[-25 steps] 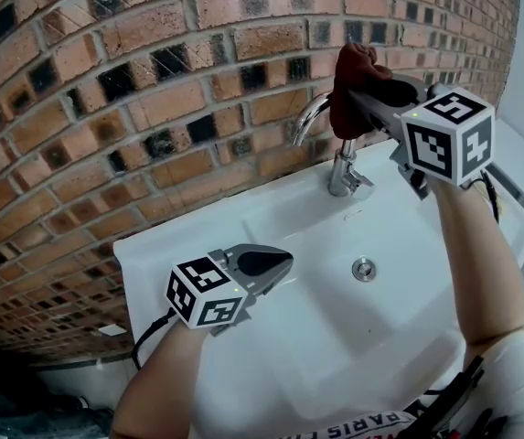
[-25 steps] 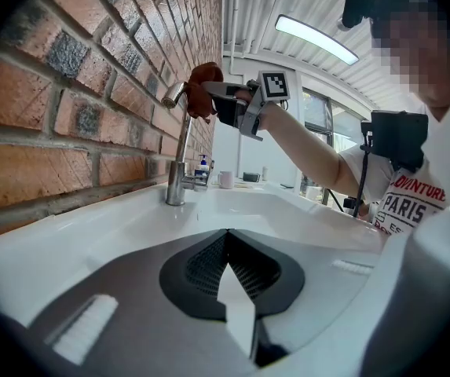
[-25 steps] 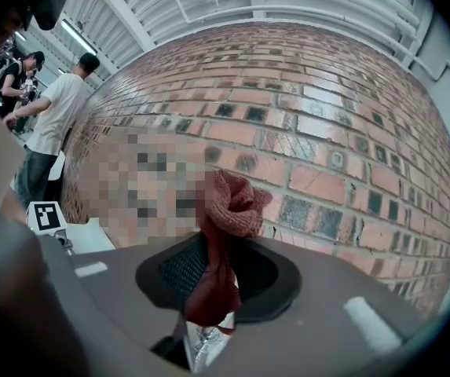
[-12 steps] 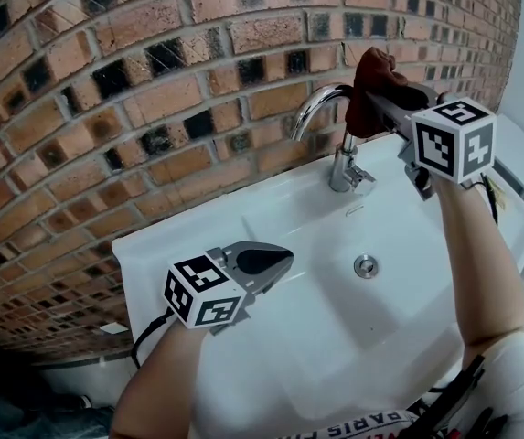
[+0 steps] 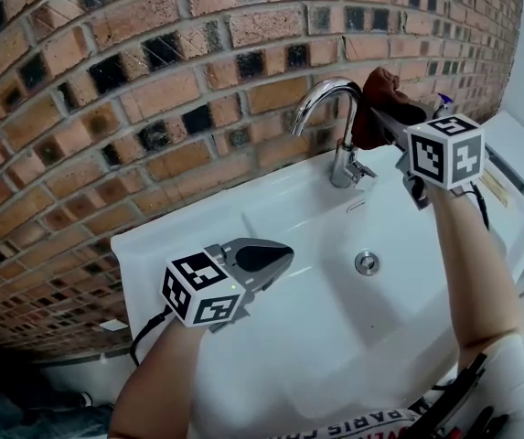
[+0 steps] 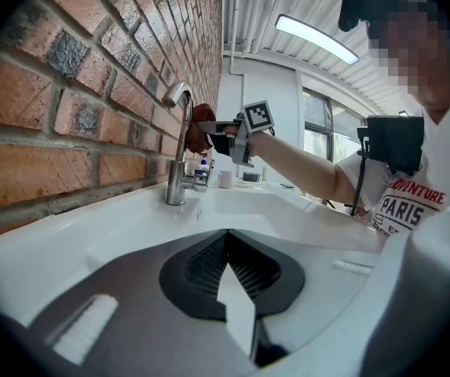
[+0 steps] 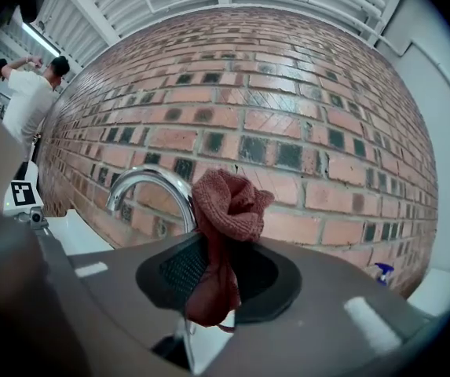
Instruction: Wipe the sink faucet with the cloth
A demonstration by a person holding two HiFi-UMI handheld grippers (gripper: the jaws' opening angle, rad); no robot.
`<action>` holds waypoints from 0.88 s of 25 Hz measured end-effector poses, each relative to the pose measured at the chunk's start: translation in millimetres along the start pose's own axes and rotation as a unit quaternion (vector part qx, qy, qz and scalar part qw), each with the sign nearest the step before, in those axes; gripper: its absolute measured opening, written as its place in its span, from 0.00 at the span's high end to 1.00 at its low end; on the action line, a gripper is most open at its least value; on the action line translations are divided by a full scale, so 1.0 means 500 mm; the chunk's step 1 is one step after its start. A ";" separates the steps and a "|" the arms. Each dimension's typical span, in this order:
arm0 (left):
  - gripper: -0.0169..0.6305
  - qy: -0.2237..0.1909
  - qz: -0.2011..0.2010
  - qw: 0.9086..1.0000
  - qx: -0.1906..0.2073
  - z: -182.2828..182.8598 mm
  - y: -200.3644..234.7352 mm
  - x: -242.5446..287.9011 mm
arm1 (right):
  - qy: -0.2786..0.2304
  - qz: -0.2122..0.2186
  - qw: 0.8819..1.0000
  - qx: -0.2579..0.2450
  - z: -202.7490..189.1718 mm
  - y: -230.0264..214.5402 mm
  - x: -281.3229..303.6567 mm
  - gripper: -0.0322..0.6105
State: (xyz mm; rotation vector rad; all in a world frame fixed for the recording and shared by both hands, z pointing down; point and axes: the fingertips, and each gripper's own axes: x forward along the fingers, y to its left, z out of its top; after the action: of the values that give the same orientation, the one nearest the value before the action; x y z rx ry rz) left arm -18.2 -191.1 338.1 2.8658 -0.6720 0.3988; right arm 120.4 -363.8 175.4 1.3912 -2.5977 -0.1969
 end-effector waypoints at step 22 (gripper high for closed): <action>0.97 0.000 0.000 1.000 0.000 0.000 -0.001 0.000 | 0.005 0.012 1.000 0.023 -0.084 0.022 -0.006 0.81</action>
State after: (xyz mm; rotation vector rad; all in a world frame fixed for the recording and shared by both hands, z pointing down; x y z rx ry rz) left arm -17.8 -190.6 338.0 2.8666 -0.6711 0.3980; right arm 122.7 -356.1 218.1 1.3723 -2.6257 -0.1276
